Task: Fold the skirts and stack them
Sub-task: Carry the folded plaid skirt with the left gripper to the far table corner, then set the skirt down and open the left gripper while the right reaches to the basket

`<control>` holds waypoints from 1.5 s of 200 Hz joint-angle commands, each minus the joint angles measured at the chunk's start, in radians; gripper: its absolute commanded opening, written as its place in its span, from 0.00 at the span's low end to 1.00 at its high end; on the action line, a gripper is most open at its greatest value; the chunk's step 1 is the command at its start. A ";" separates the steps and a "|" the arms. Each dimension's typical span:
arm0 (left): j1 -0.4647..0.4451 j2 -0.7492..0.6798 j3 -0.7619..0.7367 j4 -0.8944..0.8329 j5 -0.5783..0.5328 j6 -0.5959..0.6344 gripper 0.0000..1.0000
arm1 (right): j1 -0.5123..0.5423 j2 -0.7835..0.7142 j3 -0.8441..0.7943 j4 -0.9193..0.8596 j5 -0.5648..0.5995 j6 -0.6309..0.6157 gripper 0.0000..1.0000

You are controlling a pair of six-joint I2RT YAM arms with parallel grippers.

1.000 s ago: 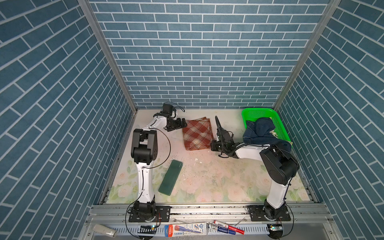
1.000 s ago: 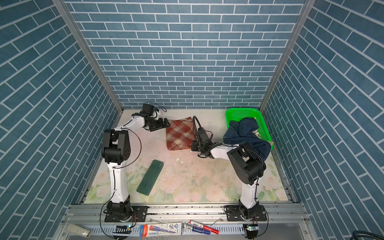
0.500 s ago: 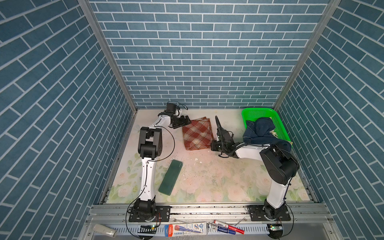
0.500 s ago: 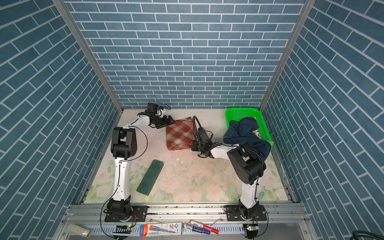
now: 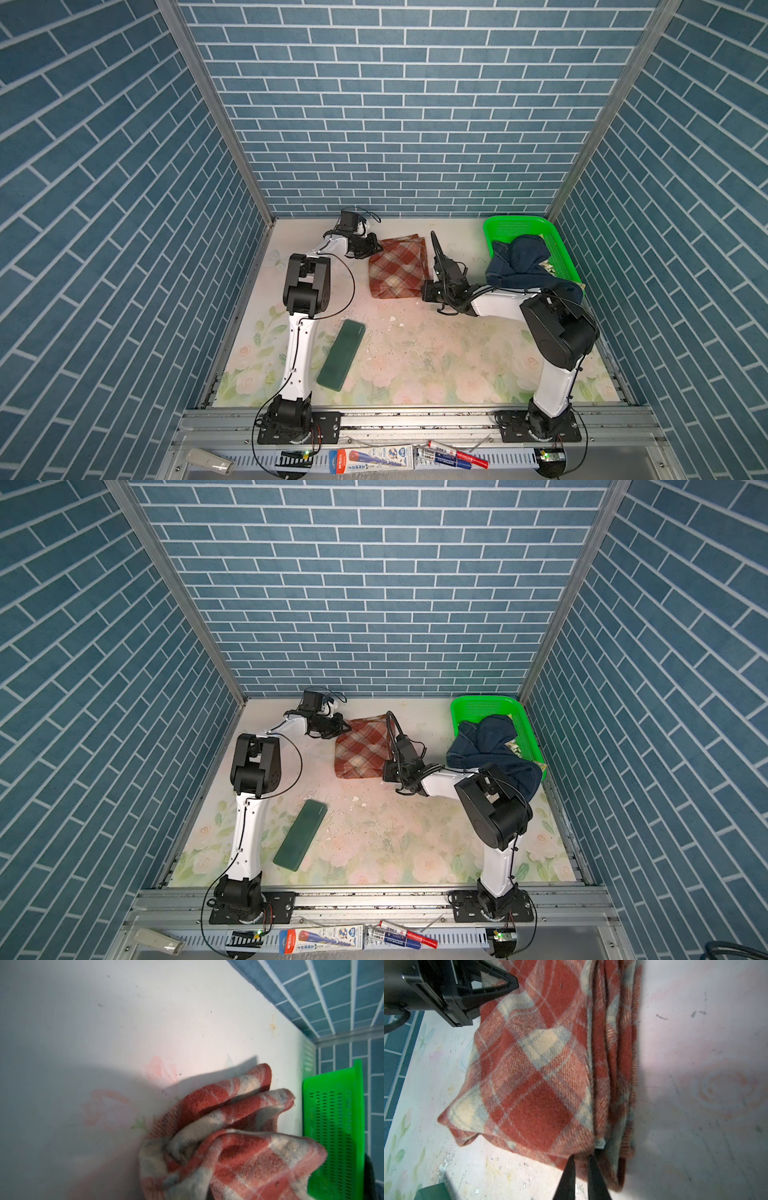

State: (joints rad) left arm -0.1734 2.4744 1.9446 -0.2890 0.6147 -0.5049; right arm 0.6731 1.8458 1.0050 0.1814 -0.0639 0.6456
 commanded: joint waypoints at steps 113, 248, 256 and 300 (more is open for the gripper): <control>0.341 -0.483 -0.784 0.708 -0.515 -0.619 0.00 | -0.002 -0.208 -0.022 -0.072 0.066 -0.078 0.55; 0.483 -0.417 -0.719 0.649 -0.728 -0.811 0.00 | -0.010 -0.223 0.000 -0.117 0.067 -0.129 0.56; 0.483 -0.408 -0.712 0.641 -0.729 -0.813 0.00 | -0.013 -0.219 0.004 -0.121 0.064 -0.130 0.56; 0.480 -0.353 -0.683 0.634 -0.704 -0.821 0.00 | -0.022 -0.204 0.009 -0.113 0.050 -0.121 0.56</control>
State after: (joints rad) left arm 0.3092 2.0945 1.2587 0.3508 -0.0914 -1.3128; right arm 0.6579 1.6493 1.0031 0.0803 -0.0074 0.5434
